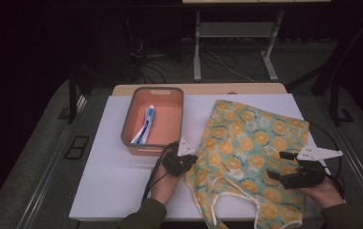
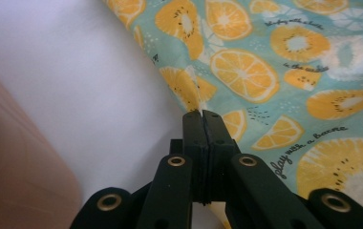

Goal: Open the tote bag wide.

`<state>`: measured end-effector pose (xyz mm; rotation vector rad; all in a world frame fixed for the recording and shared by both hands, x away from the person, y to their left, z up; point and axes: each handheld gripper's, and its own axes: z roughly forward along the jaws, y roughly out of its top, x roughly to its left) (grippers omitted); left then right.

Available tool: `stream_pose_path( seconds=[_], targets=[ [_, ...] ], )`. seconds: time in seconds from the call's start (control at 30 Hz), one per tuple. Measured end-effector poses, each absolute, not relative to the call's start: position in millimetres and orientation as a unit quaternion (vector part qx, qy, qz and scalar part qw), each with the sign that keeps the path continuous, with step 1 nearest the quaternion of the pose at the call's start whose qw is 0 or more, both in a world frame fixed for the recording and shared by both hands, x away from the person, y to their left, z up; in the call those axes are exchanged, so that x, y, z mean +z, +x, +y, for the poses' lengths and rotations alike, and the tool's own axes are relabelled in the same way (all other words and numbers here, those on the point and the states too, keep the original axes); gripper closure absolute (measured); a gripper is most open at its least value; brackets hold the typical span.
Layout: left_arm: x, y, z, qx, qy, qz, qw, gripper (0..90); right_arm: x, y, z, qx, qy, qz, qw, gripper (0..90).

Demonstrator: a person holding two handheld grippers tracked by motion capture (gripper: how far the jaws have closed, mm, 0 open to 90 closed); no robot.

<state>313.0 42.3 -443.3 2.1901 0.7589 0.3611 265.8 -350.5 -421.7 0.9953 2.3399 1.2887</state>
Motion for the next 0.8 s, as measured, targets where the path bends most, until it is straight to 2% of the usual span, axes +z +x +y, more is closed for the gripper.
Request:
stream_pose_path(
  seconds=[0.03,0.17,0.2,0.23,0.27,0.33,0.43,0.57,0.63,0.67,0.73,0.8],
  targets=[
    [-444.2,312.8,42.7,0.144,0.860,0.299,0.387,87.5,-421.7,265.8,-350.4,0.447,0.345,0.813,0.145,11.3],
    [-438.4,307.5,47.3,0.140,0.853,0.297,0.406,60.2,-420.5,262.6,-345.6,0.449,0.335,0.817,0.136,13.4],
    [-435.9,305.0,49.6,0.132,0.850,0.297,0.416,60.2,-420.5,262.6,-345.6,0.449,0.335,0.817,0.136,13.4],
    [-433.5,302.1,52.6,0.122,0.849,0.293,0.422,52.9,-420.1,260.2,-339.2,0.448,0.326,0.823,0.126,13.7],
    [-431.2,298.4,56.1,0.120,0.850,0.289,0.424,52.9,-420.1,260.2,-339.2,0.448,0.326,0.823,0.126,13.7],
    [-427.9,289.7,66.1,0.109,0.851,0.279,0.431,43.4,-419.9,255.3,-326.7,0.443,0.311,0.834,0.109,15.5],
    [-425.6,281.8,80.5,0.088,0.847,0.279,0.444,40.0,-420.5,253.0,-319.5,0.438,0.299,0.842,0.099,15.9],
    [-425.4,270.6,102.5,0.086,0.848,0.278,0.443,29.1,-424.4,245.4,-291.9,0.423,0.254,0.867,0.066,23.0],
    [-426.7,265.9,113.1,0.087,0.848,0.280,0.442,27.7,-426.2,244.6,-286.3,0.418,0.246,0.872,0.060,23.3],
    [-427.3,264.3,118.1,0.086,0.847,0.280,0.443,21.8,-430.5,243.8,-276.7,0.403,0.235,0.883,0.052,23.8],
    [-428.9,262.1,127.1,0.088,0.846,0.287,0.440,15.9,-434.3,243.1,-271.2,0.390,0.227,0.891,0.046,25.9],
    [-430.1,260.2,135.2,0.090,0.843,0.290,0.444,14.3,-435.8,242.9,-269.9,0.385,0.224,0.894,0.046,27.4]
  ],
)
